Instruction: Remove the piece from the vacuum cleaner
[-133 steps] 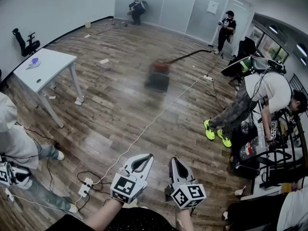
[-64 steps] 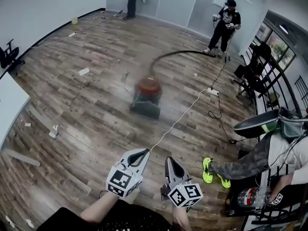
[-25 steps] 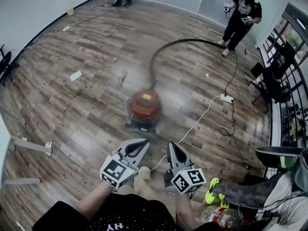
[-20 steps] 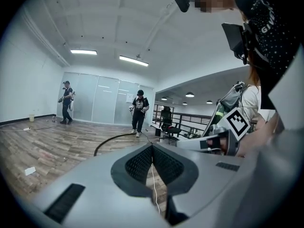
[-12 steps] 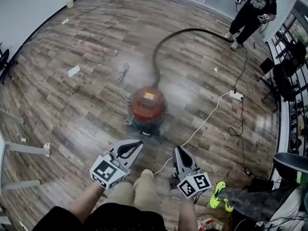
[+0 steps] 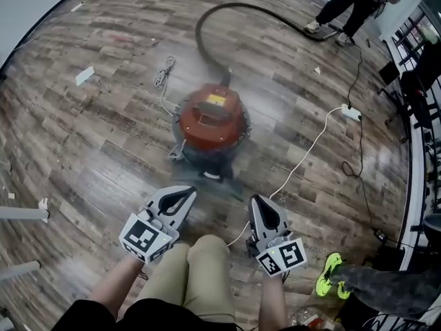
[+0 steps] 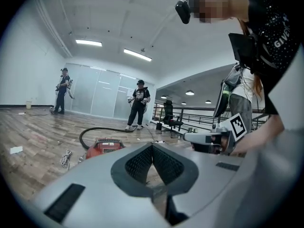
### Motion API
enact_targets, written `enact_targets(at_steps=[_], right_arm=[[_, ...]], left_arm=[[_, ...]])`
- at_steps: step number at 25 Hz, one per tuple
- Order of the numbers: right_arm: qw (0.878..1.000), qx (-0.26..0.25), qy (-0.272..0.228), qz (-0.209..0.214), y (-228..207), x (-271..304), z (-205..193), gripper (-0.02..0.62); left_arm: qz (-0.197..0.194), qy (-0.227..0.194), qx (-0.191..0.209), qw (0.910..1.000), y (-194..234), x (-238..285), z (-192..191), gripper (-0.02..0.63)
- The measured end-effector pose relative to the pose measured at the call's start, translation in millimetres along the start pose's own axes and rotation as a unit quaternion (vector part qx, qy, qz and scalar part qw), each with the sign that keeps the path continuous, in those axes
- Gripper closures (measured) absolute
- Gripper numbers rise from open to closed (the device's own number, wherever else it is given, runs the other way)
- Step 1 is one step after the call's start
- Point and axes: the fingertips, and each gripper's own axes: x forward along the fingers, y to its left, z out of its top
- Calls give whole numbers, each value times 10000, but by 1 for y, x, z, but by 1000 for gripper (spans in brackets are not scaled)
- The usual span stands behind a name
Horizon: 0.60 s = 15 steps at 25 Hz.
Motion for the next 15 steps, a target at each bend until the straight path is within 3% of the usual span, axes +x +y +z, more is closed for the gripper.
enact_targets(at_steps=[6,10,11,13,15], right_arm=[[9995,-132,-268,-143,-39,6,-90,586],[9978,-55,-603,-254,-58,5,-126,585],[9978,-124,-607,-215,-58,4,-131,574],[9985,-330,-431,-111,-54,8,-143,463],[9989,-410,-201,-107,-53,13,-158,387]], left_arm=[[82,-300,-57,9995,34,10,-102,597],[206,-742,208,9968,54,8,-140,595],[239,-809,299,9960,56,6,-145,553],[289,-851,442,9950,65,3,-154,406],[380,-830,442,9948,80,1,-164,359]])
